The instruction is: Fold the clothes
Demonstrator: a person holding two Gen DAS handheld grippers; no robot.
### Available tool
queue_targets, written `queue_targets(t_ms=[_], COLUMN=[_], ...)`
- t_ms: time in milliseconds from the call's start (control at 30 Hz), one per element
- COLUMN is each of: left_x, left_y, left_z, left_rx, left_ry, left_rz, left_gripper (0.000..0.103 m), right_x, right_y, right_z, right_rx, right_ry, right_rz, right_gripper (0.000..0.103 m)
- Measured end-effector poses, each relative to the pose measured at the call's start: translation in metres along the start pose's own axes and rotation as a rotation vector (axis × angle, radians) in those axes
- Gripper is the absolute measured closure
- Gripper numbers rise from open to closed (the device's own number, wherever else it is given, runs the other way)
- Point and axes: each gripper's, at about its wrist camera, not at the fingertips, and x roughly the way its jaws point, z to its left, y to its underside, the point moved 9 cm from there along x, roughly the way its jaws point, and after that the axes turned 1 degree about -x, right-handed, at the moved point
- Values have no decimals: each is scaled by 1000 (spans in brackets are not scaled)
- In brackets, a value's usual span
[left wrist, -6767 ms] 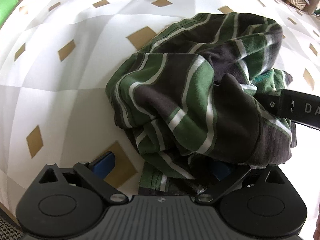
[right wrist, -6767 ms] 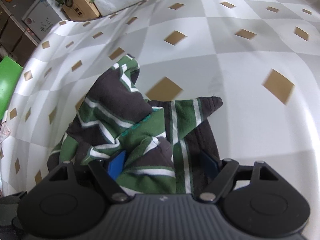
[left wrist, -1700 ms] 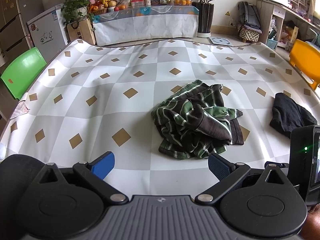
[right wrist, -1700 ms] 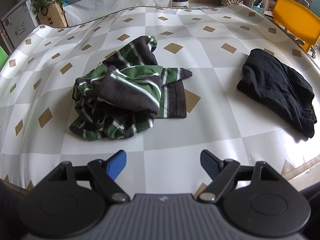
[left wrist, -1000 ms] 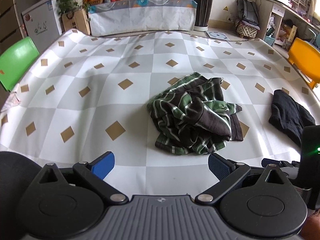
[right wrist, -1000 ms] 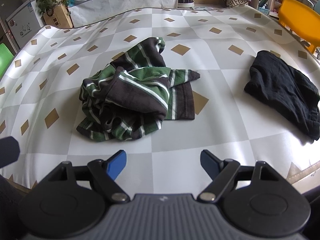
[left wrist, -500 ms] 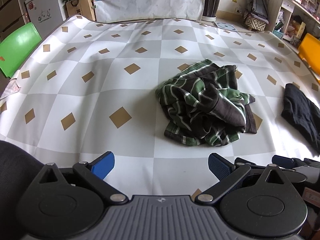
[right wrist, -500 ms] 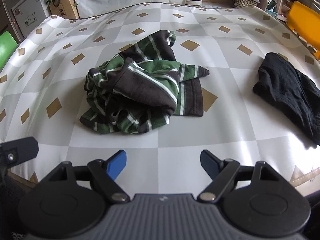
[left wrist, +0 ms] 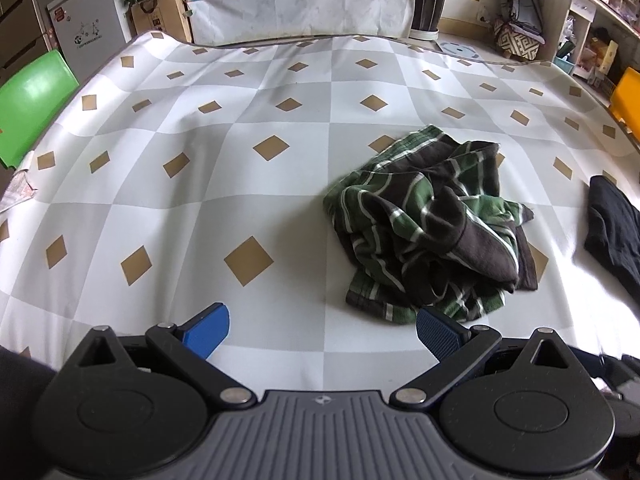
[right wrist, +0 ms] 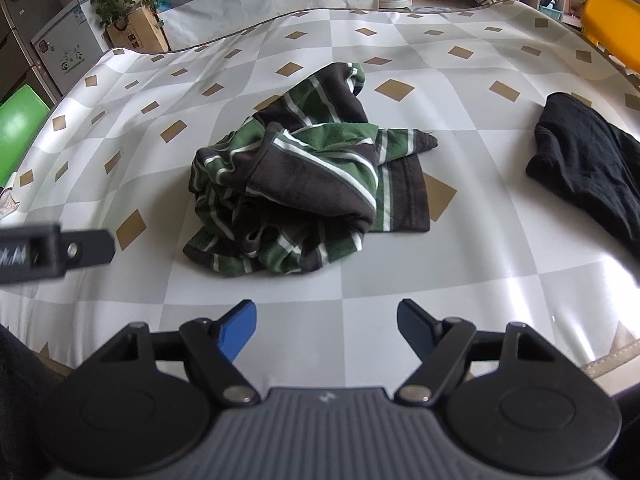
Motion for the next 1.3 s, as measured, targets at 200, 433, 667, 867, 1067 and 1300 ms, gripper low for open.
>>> queue_targets(t_ms=[200, 433, 667, 867, 1067, 1300], left_x=[13, 22, 41, 58, 72, 93], left_y=[-12, -34, -49, -65, -89, -112], left_z=[0, 1, 0, -10, -26, -51], left_rx=[34, 80, 64, 88, 135, 194], left_ry=[6, 4, 21, 40, 65, 116], left_rz=[9, -10, 14, 25, 8, 2], left_gripper=[3, 3, 3, 3, 3, 3], right_x=[3, 5, 10, 21, 34, 55], right_y=[-2, -21, -49, -68, -87, -101], right_z=[-2, 0, 5, 12, 18, 15], right_rx=[26, 5, -76, -171, -279, -212], right_ry=[-21, -48, -65, -109, -153, -217], right_rz=[11, 9, 9, 36, 56, 98], right_gripper=[27, 27, 27, 26, 26, 26])
